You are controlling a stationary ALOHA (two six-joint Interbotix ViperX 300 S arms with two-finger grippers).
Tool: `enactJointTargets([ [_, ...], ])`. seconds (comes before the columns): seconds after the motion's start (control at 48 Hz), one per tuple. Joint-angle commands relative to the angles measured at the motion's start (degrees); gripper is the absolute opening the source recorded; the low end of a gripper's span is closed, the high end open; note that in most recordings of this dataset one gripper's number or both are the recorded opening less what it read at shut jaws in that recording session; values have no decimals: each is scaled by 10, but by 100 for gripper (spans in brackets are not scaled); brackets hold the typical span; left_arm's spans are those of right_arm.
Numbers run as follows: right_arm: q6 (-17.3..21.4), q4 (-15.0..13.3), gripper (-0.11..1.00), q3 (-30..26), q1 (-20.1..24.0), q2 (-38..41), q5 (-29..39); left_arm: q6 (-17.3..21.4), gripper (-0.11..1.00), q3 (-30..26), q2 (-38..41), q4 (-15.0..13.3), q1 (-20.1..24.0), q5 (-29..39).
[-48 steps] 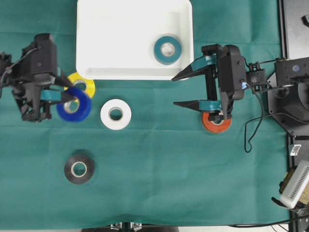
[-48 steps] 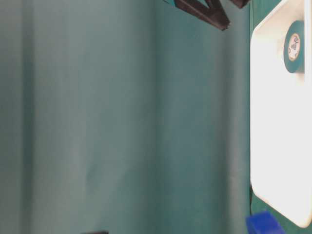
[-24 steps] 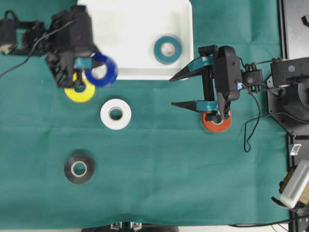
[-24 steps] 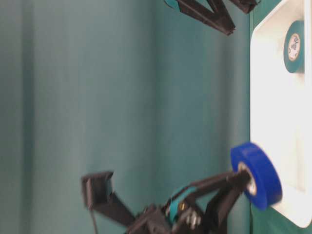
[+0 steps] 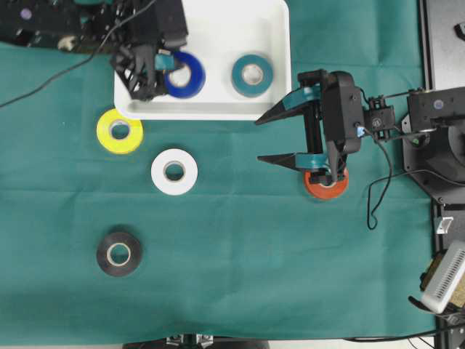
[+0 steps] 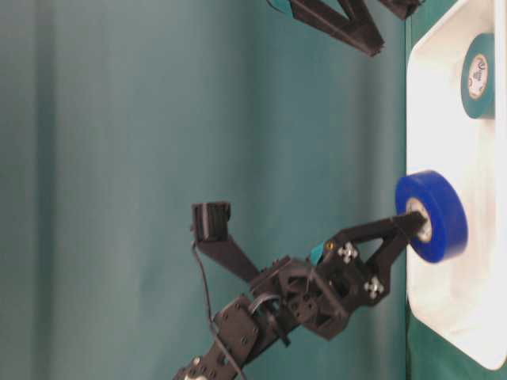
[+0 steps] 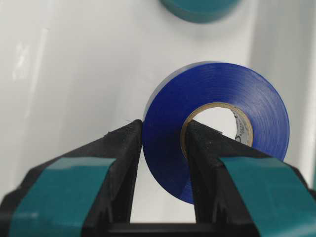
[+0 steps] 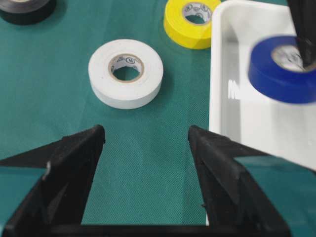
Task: Put the tape alternately from left to right into the white case.
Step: 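Lift the blue roll and carry it into the white tray, then release the blue roll in the tray and withdraw the left gripper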
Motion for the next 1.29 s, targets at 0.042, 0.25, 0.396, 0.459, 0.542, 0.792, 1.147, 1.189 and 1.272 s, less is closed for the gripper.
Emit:
enactJointTargets([
  [0.042,1,1,73,-8,3,-4,-5,0,-3,-33,9,0,5,-2],
  [0.25,1,1,73,-7,3,-4,-5,0,-3,-50,31,0,5,-2],
  [0.396,1,1,72,-5,3,-4,-4,0,-3,-54,43,0,4,0],
  [0.459,1,1,72,-5,3,-4,-5,1,-3,-54,46,0,4,0],
  [0.542,1,1,72,-4,3,-4,-5,1,-3,-55,47,1,3,-2],
  [0.792,0,1,72,-4,3,-4,-5,1,-3,-56,47,0,-4,-4],
  [1.147,0,1,72,0,3,-4,-5,23,70,-54,40,0,-24,-4],
  [1.189,0,1,72,0,3,-4,-5,23,82,-54,39,0,-24,-4],
  [1.272,0,1,72,0,3,-4,-5,24,86,-49,32,0,-24,-4],
])
